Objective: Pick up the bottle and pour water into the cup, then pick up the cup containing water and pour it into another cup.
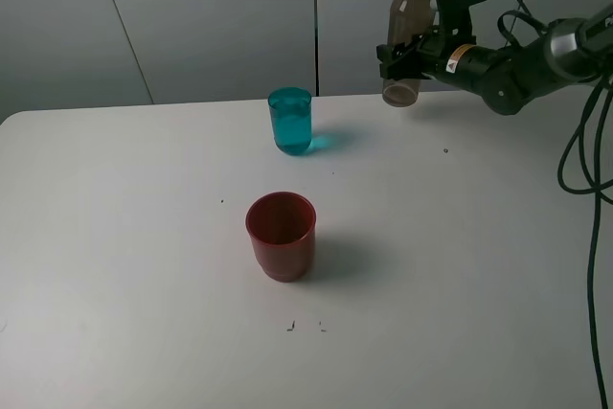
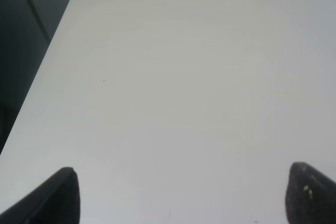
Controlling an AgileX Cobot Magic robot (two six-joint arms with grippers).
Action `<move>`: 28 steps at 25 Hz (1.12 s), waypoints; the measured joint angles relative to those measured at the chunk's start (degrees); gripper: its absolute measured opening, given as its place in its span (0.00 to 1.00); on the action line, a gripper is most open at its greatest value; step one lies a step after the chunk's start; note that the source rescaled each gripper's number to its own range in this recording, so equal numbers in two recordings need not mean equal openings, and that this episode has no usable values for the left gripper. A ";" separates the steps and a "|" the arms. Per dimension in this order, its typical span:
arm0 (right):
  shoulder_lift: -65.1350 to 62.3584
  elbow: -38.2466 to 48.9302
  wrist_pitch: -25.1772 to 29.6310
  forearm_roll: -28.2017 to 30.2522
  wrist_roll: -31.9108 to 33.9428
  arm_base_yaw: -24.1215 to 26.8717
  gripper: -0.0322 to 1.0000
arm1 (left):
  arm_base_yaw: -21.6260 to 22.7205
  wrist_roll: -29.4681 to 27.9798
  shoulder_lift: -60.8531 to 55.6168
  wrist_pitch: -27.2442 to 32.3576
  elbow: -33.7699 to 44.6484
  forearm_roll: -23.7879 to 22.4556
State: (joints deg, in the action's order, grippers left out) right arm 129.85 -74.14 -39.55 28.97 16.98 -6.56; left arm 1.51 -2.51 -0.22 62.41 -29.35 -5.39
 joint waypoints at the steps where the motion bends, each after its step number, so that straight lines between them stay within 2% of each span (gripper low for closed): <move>1: -0.11 0.55 -0.30 0.24 0.70 0.75 0.03 | 0.00 0.00 0.00 0.00 0.00 0.00; 13: -0.43 3.47 -0.70 2.17 3.11 8.36 0.03 | 0.00 -0.21 0.00 0.00 0.00 0.00; 28: 2.89 3.58 -3.55 0.31 3.35 9.39 0.03 | 0.00 -0.21 0.00 0.00 0.00 0.00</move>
State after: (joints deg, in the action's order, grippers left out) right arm 132.74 -70.56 -43.10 29.28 20.33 2.83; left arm 1.51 -2.72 -0.22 62.41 -29.35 -5.39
